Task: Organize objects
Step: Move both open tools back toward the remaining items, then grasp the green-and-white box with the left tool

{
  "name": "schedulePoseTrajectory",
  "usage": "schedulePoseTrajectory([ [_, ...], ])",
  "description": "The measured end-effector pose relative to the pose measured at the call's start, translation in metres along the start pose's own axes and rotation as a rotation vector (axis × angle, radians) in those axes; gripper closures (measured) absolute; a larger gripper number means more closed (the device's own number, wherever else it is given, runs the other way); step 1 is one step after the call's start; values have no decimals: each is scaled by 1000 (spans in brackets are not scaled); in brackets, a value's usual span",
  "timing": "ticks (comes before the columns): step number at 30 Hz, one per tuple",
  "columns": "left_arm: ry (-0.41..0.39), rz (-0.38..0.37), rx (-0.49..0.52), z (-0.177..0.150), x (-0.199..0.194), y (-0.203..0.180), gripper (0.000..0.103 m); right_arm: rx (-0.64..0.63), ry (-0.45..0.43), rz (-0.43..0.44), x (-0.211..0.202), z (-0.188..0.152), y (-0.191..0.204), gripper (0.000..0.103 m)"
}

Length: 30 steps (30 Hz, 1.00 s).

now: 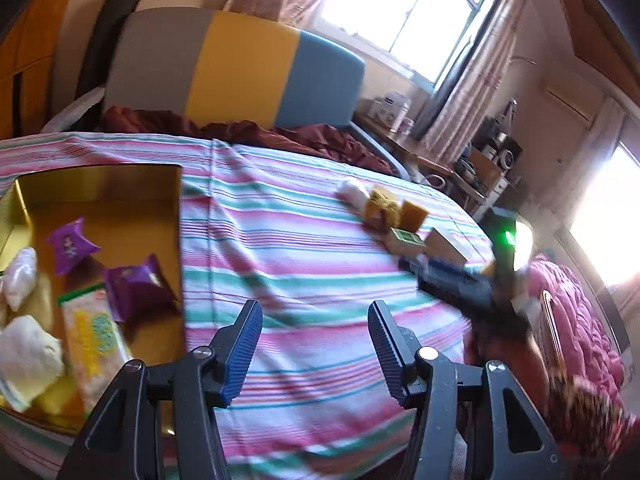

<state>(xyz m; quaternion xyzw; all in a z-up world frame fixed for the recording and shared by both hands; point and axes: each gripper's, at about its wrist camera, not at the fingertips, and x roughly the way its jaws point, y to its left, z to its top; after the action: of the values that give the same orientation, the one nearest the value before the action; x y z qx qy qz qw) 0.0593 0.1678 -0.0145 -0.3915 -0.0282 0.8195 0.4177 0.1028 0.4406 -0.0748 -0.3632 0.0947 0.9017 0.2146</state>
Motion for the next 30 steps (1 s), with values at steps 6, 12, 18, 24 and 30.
schedulePoseTrajectory([
  [6,46,-7,-2,-12,9,-14,47,73,16,-121,41,43,-77,35],
  [12,75,17,4,-18,16,-18,47,131,88,19,78,62,-110,35],
  [18,87,17,3,-17,25,-23,47,73,81,262,57,36,-61,34],
  [24,111,20,-5,-19,33,-26,47,-35,16,339,17,3,-26,34],
  [30,129,14,-25,-12,44,-33,47,-28,-29,57,21,11,-59,33],
])
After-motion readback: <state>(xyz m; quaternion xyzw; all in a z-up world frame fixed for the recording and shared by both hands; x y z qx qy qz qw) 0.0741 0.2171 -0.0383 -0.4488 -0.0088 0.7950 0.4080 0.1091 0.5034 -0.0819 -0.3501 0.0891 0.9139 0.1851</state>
